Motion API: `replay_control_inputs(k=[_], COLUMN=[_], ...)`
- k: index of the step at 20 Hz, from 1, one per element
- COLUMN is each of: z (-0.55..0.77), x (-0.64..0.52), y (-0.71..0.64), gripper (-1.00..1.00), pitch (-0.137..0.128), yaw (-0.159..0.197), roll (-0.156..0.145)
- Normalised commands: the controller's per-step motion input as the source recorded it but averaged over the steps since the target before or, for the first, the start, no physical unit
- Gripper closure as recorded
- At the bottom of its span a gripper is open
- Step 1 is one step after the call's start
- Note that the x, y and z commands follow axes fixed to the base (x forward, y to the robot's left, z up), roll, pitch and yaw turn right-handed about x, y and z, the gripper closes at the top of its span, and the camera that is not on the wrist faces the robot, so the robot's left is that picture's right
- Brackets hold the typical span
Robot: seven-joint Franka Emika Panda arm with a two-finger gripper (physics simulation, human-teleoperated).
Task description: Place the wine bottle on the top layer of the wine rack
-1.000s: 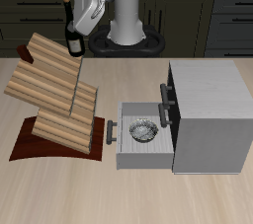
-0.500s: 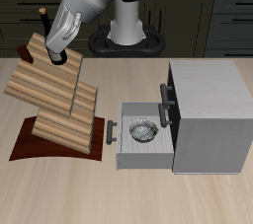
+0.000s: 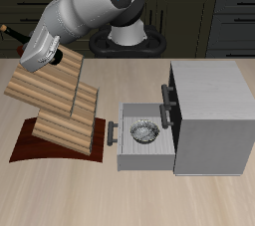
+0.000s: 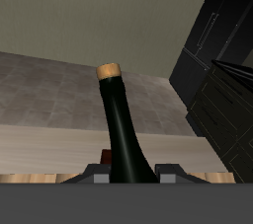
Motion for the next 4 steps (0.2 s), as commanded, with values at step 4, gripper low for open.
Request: replay_control_inputs(k=[4], z=[-0.54], x=[0.17], y=[-0.29], gripper=[1.00], pitch=[0.283], yaw=[0.069], roll=[-0.179])
